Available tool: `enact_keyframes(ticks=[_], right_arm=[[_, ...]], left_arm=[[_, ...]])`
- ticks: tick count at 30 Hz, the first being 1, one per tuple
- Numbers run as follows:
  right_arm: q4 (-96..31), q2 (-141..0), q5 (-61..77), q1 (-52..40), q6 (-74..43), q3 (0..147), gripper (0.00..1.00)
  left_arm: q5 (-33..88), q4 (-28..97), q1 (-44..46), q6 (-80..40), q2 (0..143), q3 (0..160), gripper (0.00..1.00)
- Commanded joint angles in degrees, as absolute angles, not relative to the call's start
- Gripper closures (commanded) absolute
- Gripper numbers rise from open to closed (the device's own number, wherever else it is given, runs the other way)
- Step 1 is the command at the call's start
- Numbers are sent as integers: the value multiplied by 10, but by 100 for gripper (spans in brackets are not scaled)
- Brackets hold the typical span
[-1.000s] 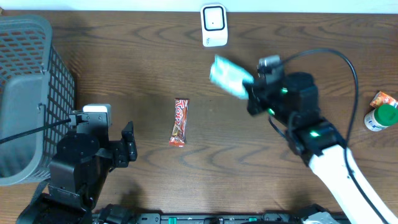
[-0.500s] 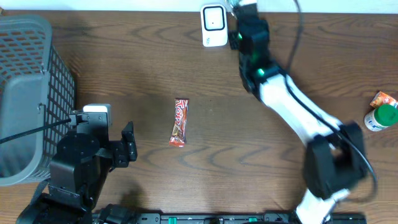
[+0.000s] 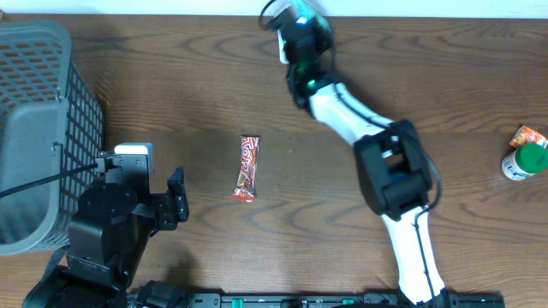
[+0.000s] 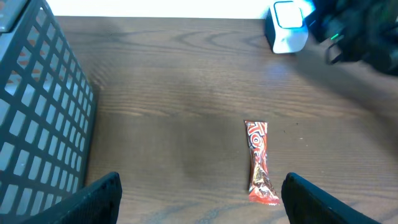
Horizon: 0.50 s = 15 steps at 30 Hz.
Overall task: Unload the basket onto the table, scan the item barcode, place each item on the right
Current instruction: 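Lift the wipes pack and hold it under the white scanner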
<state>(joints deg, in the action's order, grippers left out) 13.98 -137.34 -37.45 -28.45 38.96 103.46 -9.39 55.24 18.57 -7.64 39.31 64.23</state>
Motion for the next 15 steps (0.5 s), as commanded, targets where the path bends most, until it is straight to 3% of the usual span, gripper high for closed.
enact_keyframes(ticks=[1,15], right_arm=[[141,-1400,-402,-313,466,1051,99],[177,-1400,-520,-330,615,1052,99]], left_arm=[[-99,553,186,-75,392,651,17],[-99,553,186,-75,392,651,17]])
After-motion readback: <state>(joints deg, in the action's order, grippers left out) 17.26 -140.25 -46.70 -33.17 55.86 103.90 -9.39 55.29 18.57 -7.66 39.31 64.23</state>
